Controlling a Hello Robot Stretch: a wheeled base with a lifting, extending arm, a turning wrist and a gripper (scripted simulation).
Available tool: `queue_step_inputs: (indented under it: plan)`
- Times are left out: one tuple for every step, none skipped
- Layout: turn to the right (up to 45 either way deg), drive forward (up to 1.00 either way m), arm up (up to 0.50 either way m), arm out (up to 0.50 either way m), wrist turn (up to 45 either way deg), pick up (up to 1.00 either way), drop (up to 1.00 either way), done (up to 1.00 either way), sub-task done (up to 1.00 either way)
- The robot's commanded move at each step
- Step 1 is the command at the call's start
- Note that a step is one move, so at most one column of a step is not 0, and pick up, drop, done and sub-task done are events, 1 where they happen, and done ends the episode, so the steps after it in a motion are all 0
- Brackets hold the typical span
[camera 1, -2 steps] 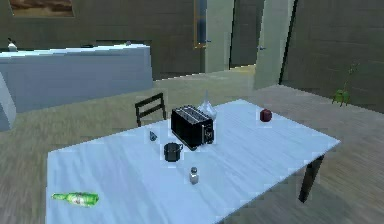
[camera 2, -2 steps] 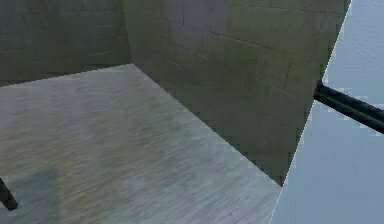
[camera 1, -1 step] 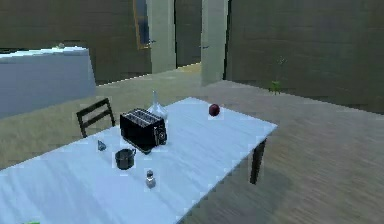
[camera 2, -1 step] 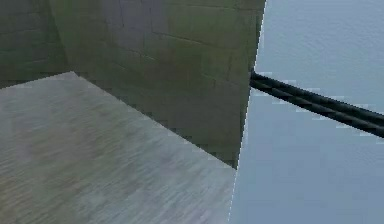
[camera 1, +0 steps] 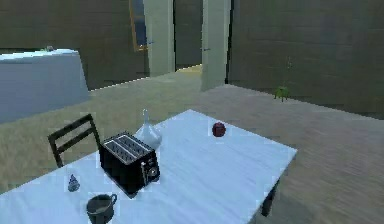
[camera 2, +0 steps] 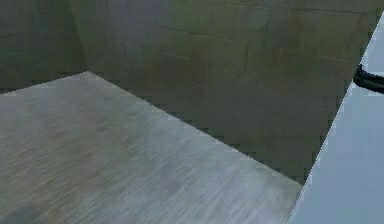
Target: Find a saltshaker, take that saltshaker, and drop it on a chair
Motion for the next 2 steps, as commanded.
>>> queue_step_inputs:
  plan:
    - [-45.0,0.00,0.00,0.00,0.0,0.00,0.00,0.00,0.00]
    - [-45.0,0.00,0.00,0.00,0.0,0.00,0.00,0.00,0.00]
